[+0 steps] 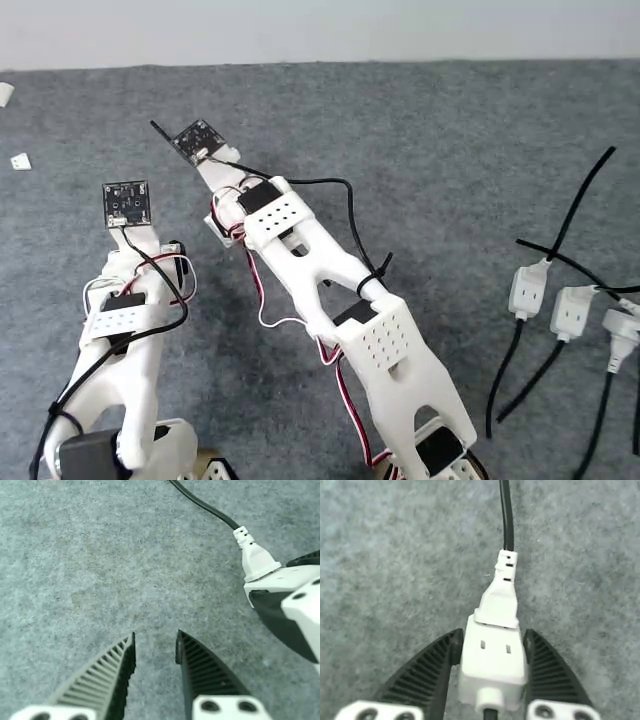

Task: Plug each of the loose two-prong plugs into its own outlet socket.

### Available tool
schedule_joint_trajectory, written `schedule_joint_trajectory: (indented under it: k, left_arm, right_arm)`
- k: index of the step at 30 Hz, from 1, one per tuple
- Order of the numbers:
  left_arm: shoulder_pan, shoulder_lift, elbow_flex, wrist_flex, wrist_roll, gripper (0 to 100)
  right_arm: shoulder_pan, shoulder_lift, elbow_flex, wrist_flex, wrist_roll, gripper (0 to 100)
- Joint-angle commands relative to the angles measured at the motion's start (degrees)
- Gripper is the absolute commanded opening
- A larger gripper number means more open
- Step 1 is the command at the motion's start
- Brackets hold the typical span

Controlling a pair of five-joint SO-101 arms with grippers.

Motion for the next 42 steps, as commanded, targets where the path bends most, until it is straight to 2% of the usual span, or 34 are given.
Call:
schedule_joint_trajectory:
  k: [1,4,18,28,34,42]
  left_arm:
    - [-0.35,-1.14,-0.22,-1.23,0.18,13]
    - [-0.35,-1.14,-0.22,-1.23,0.18,13]
    - [-0.35,-1.14,-0.22,-1.32,0.18,13]
    - [-0.35,-1.14,-0.48,-1.41,0.18,13]
    - [-0.35,-1.14,-0.57,-1.49,0.18,13]
    - [-0.35,-1.14,-0.57,-1.49,0.18,13]
  right_arm:
    - [1.01,-0.75,-0.53,-0.84,0.62,9.4]
    - [1.45,-1.63,-0.53,0.84,0.62,0.5]
    - [1.54,-14.29,-0.44,14.99,0.26,1.0]
    - [3.56,-35.38,-0.44,34.77,0.7,1.0]
    - [10.24,-46.81,-0.26,44.7,0.7,1.0]
    - [28.97,-56.31,4.92,47.43,8.35,1.0]
